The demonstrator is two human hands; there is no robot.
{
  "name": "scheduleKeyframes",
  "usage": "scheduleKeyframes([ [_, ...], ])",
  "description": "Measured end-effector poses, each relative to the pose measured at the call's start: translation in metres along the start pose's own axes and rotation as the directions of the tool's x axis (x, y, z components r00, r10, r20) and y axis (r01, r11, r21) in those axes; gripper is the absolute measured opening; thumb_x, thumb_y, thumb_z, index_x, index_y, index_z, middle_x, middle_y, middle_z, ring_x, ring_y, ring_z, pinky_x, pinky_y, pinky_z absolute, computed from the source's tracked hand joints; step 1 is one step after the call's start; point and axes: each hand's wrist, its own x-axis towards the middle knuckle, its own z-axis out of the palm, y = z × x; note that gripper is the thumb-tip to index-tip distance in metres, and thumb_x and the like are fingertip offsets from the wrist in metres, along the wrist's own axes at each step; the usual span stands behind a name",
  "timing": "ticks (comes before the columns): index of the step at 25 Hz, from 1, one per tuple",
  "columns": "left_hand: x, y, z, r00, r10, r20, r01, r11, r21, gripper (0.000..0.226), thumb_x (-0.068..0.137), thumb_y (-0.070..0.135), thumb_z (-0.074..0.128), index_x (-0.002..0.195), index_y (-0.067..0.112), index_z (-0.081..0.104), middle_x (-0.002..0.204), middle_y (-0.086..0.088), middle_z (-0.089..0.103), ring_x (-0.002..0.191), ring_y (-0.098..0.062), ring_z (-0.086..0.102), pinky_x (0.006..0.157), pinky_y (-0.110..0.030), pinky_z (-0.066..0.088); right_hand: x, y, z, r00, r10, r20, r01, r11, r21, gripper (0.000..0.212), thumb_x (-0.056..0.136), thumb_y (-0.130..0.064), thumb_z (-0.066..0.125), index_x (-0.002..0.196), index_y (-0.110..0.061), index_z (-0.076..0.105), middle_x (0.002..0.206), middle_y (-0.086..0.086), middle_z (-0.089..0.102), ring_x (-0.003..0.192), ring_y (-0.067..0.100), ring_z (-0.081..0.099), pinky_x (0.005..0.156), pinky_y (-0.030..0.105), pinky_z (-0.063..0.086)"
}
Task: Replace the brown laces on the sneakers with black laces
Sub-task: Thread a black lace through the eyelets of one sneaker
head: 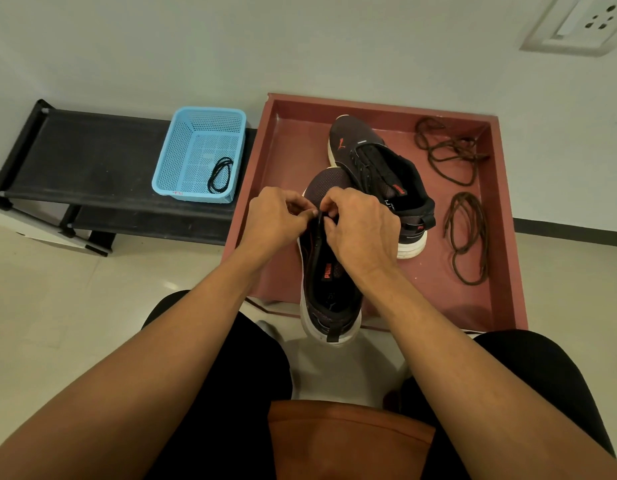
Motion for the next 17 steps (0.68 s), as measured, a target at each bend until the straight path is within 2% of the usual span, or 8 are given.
scheduleKeyframes([
  [5, -0.002, 0.002, 0.002, 0.993, -0.07, -0.097, 0.07, 0.998, -0.006, 0.014, 0.094, 0.028, 0.061, 0.093, 0.016, 0.068, 0.085, -0.001, 0.076, 0.081, -0.018, 0.075, 0.081, -0.038, 0.062, 0.002, 0.005, -0.006, 0.999, -0.007, 0.044, 0.007, 1.0, 0.001, 0.02, 0.088, -0.032, 0.08, 0.106, -0.032, 0.071, 0.104, -0.01, 0.067, 0.093, 0.02, 0.069, 0.065, 0.032, 0.044],
  [7, 0.0, -0.002, 0.002, 0.981, -0.149, -0.121, 0.119, 0.966, -0.228, 0.014, 0.095, 0.026, 0.055, 0.094, 0.012, 0.06, 0.089, -0.007, 0.077, 0.082, -0.021, 0.077, 0.083, -0.043, 0.063, 0.003, 0.007, -0.007, 0.999, -0.002, 0.049, 0.002, 1.0, -0.003, 0.019, 0.089, -0.033, 0.08, 0.106, -0.031, 0.072, 0.107, -0.009, 0.068, 0.095, 0.021, 0.069, 0.066, 0.032, 0.042],
  [9, -0.001, -0.001, -0.002, 0.972, -0.193, -0.136, 0.111, 0.881, -0.461, 0.009, 0.104, 0.015, 0.045, 0.097, 0.012, 0.049, 0.098, -0.013, 0.078, 0.084, -0.018, 0.078, 0.077, -0.032, 0.062, 0.003, 0.007, -0.009, 0.998, 0.003, 0.055, -0.003, 1.0, -0.01, 0.017, 0.09, -0.033, 0.079, 0.106, -0.031, 0.072, 0.109, -0.008, 0.067, 0.096, 0.022, 0.068, 0.067, 0.033, 0.041],
  [10, -0.003, 0.002, -0.006, 0.969, -0.196, -0.151, 0.087, 0.842, -0.533, 0.011, 0.108, 0.012, 0.039, 0.098, 0.015, 0.045, 0.099, -0.012, 0.079, 0.086, -0.018, 0.077, 0.076, -0.028, 0.058, 0.003, 0.006, -0.009, 0.998, 0.004, 0.058, -0.003, 1.0, -0.01, 0.017, 0.09, -0.033, 0.079, 0.106, -0.031, 0.072, 0.11, -0.008, 0.067, 0.096, 0.023, 0.068, 0.067, 0.033, 0.041],
  [12, -0.005, 0.002, -0.013, 0.975, -0.146, -0.169, 0.018, 0.806, -0.592, 0.018, 0.11, 0.008, 0.035, 0.097, 0.018, 0.042, 0.085, -0.006, 0.075, 0.085, -0.022, 0.074, 0.078, -0.03, 0.054, 0.003, 0.006, -0.009, 0.998, 0.003, 0.06, -0.002, 1.0, -0.008, 0.018, 0.09, -0.033, 0.079, 0.106, -0.031, 0.071, 0.11, -0.008, 0.066, 0.096, 0.023, 0.069, 0.067, 0.034, 0.042],
  [14, -0.005, -0.003, -0.016, 0.986, -0.02, -0.166, -0.061, 0.88, -0.471, 0.017, 0.108, 0.008, 0.043, 0.097, 0.019, 0.048, 0.072, 0.001, 0.063, 0.073, -0.018, 0.069, 0.075, -0.032, 0.055, 0.003, 0.006, -0.009, 0.999, 0.003, 0.054, -0.003, 1.0, -0.004, 0.018, 0.09, -0.033, 0.079, 0.106, -0.031, 0.071, 0.11, -0.008, 0.067, 0.096, 0.024, 0.069, 0.067, 0.034, 0.043],
  [16, -0.006, -0.008, -0.013, 0.984, 0.152, -0.09, -0.163, 0.978, -0.13, 0.011, 0.103, 0.017, 0.058, 0.095, 0.025, 0.058, 0.072, 0.005, 0.062, 0.069, -0.011, 0.065, 0.072, -0.029, 0.054, 0.003, 0.005, -0.009, 0.999, 0.001, 0.048, -0.001, 1.0, -0.006, 0.019, 0.09, -0.033, 0.079, 0.107, -0.03, 0.072, 0.11, -0.007, 0.067, 0.096, 0.023, 0.069, 0.067, 0.034, 0.044],
  [17, -0.007, -0.009, -0.01, 0.978, 0.205, -0.046, -0.204, 0.979, 0.028, 0.012, 0.099, 0.02, 0.065, 0.092, 0.029, 0.062, 0.07, 0.007, 0.062, 0.066, -0.003, 0.061, 0.07, -0.022, 0.051, 0.003, 0.005, -0.009, 0.999, 0.001, 0.049, 0.0, 1.0, -0.007, 0.019, 0.09, -0.034, 0.079, 0.107, -0.03, 0.072, 0.111, -0.007, 0.066, 0.097, 0.024, 0.069, 0.067, 0.034, 0.045],
])
